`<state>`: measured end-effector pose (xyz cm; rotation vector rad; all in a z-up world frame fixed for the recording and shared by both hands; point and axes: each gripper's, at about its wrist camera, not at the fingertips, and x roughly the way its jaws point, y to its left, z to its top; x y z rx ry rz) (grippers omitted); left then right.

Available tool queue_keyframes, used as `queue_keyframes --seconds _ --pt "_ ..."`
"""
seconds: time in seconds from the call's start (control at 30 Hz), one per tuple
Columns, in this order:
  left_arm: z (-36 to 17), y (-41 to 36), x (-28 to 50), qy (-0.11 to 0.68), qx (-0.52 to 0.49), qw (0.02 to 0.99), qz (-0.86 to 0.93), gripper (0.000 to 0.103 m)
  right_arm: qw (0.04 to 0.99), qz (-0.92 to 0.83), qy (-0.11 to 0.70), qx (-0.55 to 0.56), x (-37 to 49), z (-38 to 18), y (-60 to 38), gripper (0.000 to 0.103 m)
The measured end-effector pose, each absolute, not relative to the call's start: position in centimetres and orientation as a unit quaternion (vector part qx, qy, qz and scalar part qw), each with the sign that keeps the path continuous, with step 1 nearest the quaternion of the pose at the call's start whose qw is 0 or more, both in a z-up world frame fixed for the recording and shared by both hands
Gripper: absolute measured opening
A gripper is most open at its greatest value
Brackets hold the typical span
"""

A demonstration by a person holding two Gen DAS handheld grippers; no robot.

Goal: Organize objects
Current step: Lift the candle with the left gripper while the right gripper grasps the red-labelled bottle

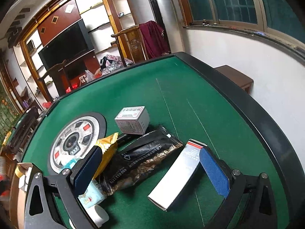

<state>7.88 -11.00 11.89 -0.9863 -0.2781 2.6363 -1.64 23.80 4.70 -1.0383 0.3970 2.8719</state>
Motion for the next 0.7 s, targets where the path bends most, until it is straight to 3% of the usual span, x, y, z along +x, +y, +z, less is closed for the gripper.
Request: queue_keyframes --seconds 0.2,0.47,0.7 --pt "12.3 -16.4 12.2 -0.165 -0.324 0.144 0.920 0.026 0.020 0.936 0.081 -0.341 -1.1 4.9 21.6 0.103" --pt "12.5 -18.6 15.5 -0.151 -0.299 0.127 0.934 0.026 -0.126 0.916 0.080 -0.372 0.6 7.6 17.2 0.103" --pt "11.9 -19.3 17.0 -0.130 -0.296 0.134 0.937 0.026 -0.127 0.890 0.040 -0.435 -0.3 5.5 15.0 0.100"
